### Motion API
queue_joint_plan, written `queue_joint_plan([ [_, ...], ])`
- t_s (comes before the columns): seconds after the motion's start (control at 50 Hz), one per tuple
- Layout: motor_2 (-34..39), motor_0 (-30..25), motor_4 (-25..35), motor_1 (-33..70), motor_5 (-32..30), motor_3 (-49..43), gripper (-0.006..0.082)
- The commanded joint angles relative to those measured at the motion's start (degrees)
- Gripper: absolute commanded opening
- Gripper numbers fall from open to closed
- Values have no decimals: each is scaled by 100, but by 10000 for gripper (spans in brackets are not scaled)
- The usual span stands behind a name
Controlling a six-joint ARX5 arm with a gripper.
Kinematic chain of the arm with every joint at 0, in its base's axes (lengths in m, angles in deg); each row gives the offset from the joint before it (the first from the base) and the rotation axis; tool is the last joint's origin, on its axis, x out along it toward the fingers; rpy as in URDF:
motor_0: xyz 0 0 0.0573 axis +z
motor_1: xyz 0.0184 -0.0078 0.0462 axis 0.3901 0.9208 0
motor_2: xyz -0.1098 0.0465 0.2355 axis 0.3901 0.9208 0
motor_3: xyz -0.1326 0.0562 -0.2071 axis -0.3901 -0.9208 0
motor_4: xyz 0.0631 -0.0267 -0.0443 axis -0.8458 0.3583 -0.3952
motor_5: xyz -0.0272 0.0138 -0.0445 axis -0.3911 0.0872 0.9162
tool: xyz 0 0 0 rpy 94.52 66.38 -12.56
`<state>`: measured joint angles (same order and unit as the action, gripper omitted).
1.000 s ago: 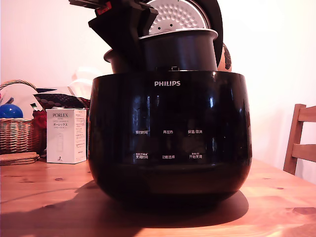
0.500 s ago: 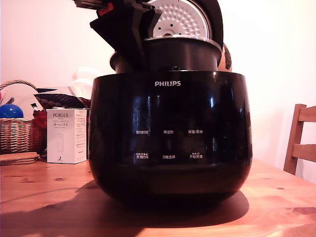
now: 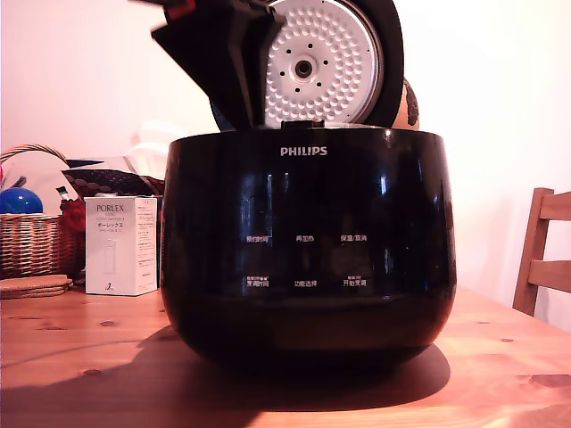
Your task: Place the pot you are holding inside the rice cooker
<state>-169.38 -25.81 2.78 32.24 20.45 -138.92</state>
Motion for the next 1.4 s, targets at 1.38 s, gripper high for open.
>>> queue_joint_plan([
  [1.38,-1364,2846,-505,-1207,5674,1279,-20],
])
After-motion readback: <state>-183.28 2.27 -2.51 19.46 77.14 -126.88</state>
